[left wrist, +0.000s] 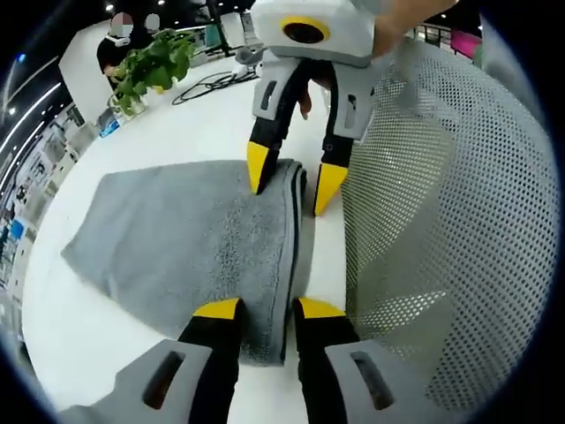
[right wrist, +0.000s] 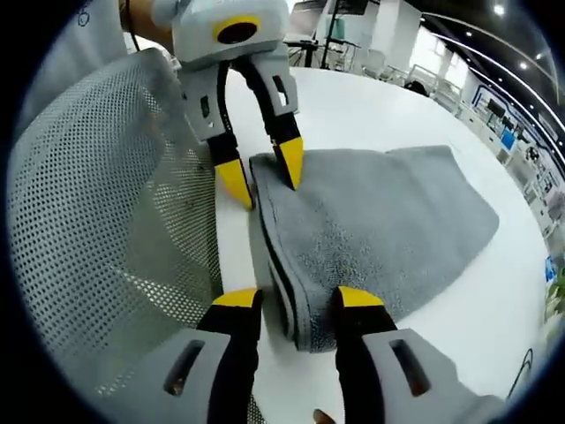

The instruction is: Fold the towel on the table until its edges align and the towel forms a compact rectangular stack.

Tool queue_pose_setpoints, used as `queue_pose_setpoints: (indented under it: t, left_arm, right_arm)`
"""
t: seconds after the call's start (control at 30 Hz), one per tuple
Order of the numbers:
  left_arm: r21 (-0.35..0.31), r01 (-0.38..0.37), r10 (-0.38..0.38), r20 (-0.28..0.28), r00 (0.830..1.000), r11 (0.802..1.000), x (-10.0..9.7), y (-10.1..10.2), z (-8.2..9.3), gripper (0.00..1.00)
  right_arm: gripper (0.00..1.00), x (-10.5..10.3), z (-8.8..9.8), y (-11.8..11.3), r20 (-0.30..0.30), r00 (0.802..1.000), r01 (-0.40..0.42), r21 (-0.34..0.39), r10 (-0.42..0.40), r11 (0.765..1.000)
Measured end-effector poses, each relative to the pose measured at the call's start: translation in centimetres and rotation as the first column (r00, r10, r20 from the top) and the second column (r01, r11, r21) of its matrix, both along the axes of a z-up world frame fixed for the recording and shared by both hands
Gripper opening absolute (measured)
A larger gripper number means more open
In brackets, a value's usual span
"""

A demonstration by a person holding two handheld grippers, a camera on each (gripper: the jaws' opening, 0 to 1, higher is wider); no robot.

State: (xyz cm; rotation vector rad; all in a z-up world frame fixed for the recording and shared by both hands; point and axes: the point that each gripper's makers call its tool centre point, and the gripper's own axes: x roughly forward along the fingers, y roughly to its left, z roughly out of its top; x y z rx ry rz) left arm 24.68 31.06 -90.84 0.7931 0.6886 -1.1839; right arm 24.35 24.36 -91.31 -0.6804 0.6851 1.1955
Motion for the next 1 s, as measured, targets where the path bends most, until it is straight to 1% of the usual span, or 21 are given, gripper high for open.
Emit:
queue_pose_setpoints:
  t: [0.07, 0.17, 0.27, 0.33, 0.37, 0.47, 0.6, 0.7, 0.87, 1.0]
  left_arm:
    - [0.010, 0.004, -0.004, -0.003, 1.000, 1.000, 0.1, 0.0, 0.0, 0.22]
    - [0.003, 0.002, -0.002, -0.009, 1.000, 1.000, 0.2, 0.1, 0.0, 0.20]
    - [0.003, 0.007, -0.007, -0.003, 1.000, 1.000, 0.3, 0.1, -0.1, 0.19]
    - [0.015, 0.022, -0.022, 0.003, 1.000, 1.000, 0.2, 0.0, -0.1, 0.19]
    - [0.016, 0.023, -0.023, 0.003, 1.000, 1.000, 0.2, 0.0, 0.0, 0.19]
    - [0.025, 0.026, -0.026, 0.012, 1.000, 0.999, 0.4, 0.0, 0.0, 0.17]
    - [0.039, 0.039, -0.039, 0.021, 0.999, 0.998, 0.3, 0.0, 0.1, 0.15]
    - [0.040, 0.036, -0.037, 0.027, 0.999, 0.999, 0.5, 0.1, 0.0, 0.14]
    - [0.008, 0.013, -0.013, 0.019, 1.000, 1.000, 0.8, 0.0, -0.1, 0.13]
    - [-0.009, -0.009, 0.010, 0.034, 0.999, 1.000, 0.7, 0.0, -0.2, 0.12]
  right_arm:
    - [0.27, 0.4, 0.0, -0.1, 0.007, 1.000, 0.019, 0.002, -0.019, 1.000]
    - [0.21, 0.9, -0.1, -0.1, 0.017, 0.999, 0.028, -0.009, -0.028, 1.000]
    - [0.19, 1.1, -0.2, -0.1, 0.013, 0.999, 0.039, -0.025, -0.038, 0.999]
    - [0.17, 1.2, -0.2, -0.3, 0.020, 0.999, 0.040, -0.028, -0.039, 0.999]
    - [0.16, 1.2, -0.2, -0.3, 0.020, 0.999, 0.041, -0.028, -0.040, 0.999]
    - [0.16, 1.3, -0.2, -0.4, -0.003, 0.997, 0.077, -0.012, -0.077, 0.997]
    - [0.15, 1.3, -0.2, -0.3, 0.002, 0.997, 0.074, -0.021, -0.074, 0.997]
    - [0.15, 1.4, -0.2, -0.4, 0.006, 0.996, 0.088, -0.015, -0.087, 0.996]
    - [0.12, 1.6, -0.2, -0.4, 0.002, 0.993, 0.115, -0.002, -0.115, 0.993]
    - [0.11, 1.6, -0.2, -0.4, 0.013, 0.990, 0.141, -0.006, -0.141, 0.990]
